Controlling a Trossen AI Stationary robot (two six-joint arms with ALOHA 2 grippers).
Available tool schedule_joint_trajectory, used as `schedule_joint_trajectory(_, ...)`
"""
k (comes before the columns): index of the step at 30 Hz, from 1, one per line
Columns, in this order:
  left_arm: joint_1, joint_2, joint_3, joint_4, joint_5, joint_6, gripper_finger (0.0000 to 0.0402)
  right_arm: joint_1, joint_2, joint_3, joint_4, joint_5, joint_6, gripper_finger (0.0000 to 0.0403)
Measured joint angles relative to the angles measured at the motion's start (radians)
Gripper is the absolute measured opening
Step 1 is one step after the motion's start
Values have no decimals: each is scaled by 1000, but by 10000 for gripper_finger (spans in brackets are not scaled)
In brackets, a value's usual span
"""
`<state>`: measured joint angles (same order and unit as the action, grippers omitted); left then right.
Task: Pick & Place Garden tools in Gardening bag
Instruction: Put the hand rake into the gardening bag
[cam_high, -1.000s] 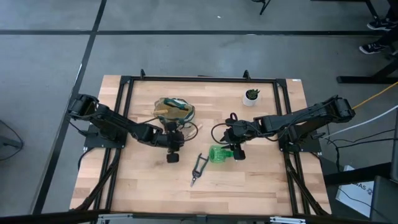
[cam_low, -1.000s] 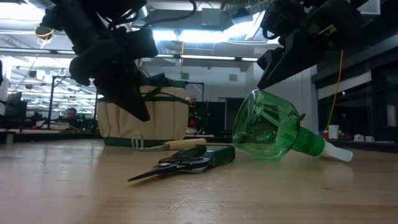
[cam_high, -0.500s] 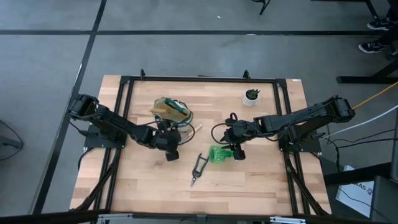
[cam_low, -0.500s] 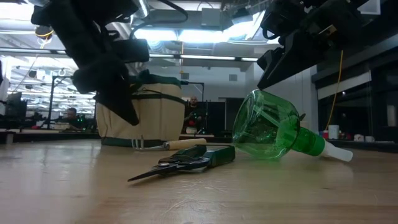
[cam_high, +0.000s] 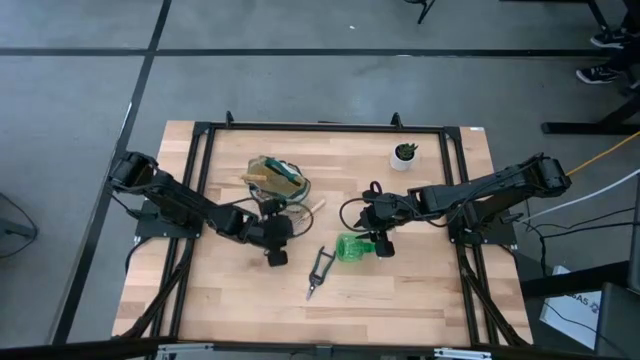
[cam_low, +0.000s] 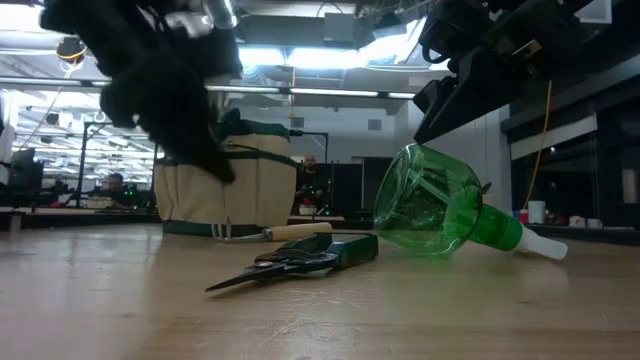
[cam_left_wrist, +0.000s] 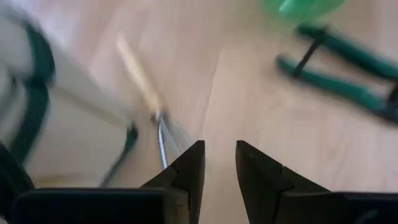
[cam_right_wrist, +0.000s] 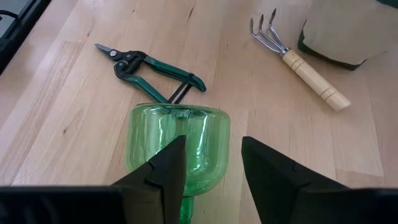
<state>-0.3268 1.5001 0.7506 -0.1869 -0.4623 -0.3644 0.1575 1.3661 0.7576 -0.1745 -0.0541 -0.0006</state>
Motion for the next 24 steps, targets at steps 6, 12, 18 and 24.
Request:
schedule_joint_trajectory(6, -141, -53, 0, 50, -153, 58, 69, 0, 0, 0, 0, 0, 0, 158)
schedule_joint_trajectory(12, -258, -30, 0, 43, -239, -55, 59, 0, 0, 0, 0, 0, 0, 158)
schedule_joint_trajectory(18, -314, 45, -4, 22, -369, -183, 56, 0, 0, 0, 0, 0, 0, 158)
schedule_joint_trajectory(24, -299, 141, -8, 1, -457, -326, 59, 0, 0, 0, 0, 0, 0, 158)
